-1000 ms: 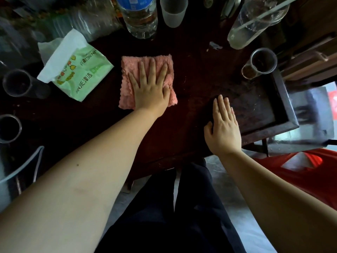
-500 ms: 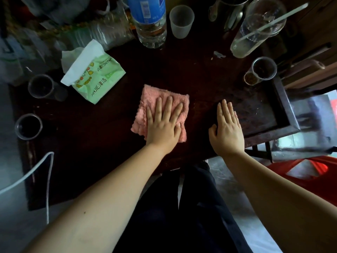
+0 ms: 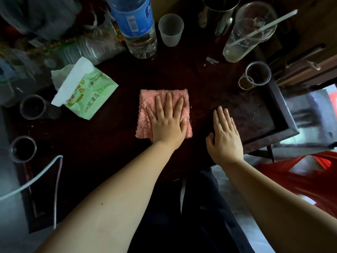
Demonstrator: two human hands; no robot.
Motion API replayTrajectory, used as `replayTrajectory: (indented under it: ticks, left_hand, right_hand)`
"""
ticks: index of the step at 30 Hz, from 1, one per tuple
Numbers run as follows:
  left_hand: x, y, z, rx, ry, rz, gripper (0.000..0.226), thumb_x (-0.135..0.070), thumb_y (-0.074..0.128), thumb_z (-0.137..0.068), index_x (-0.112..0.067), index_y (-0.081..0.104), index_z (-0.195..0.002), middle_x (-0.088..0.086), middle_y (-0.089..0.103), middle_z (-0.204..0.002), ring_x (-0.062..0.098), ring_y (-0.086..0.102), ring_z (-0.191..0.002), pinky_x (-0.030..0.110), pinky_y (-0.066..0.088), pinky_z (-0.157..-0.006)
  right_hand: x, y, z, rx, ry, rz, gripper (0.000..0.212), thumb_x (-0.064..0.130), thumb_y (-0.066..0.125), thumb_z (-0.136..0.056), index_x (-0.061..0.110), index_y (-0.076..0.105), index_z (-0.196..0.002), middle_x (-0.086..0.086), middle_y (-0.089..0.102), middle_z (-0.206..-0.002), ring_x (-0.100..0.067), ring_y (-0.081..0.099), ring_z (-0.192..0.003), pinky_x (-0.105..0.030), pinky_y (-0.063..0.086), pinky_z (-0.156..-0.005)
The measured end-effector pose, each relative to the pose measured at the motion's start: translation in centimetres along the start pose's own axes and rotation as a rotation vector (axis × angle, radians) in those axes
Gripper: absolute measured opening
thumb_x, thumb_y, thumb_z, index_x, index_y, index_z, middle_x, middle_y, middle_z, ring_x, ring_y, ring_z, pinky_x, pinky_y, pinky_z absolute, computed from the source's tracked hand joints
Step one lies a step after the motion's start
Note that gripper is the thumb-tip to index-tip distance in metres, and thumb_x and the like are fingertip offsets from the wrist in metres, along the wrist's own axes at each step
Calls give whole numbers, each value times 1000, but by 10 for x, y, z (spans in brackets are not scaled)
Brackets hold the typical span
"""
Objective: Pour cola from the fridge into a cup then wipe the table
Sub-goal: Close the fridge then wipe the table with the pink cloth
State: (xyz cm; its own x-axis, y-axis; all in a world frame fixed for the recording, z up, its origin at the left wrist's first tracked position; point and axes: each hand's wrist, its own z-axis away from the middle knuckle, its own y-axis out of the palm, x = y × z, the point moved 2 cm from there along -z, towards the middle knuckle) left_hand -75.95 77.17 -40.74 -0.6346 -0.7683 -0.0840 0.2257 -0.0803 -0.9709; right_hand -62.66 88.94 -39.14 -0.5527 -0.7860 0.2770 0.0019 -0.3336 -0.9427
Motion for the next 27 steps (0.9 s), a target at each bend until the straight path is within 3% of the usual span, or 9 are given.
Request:
replayTrajectory:
  ticks: [12, 27]
  left_hand:
    - [-16, -16, -79, 1, 40, -59, 64, -47, 18, -95, -32, -9, -151, 8, -12, -160, 40, -14, -144, 65, -7, -110]
    - [-7, 2, 14, 13, 257, -78, 63, -43, 16, -93, -33, -10, -150, 5, -15, -160, 34, -18, -144, 61, -3, -113]
  right_hand:
    - [-1, 0, -1, -17, -14, 7, 68, 28, 30, -86, 5, 20, -149, -10, 12, -158, -20, 0, -147, -35, 5, -120]
    - [0, -1, 1, -8, -15, -21, 67, 27, 34, -88, 5, 18, -149, -9, 10, -159, -18, -2, -147, -34, 4, -120]
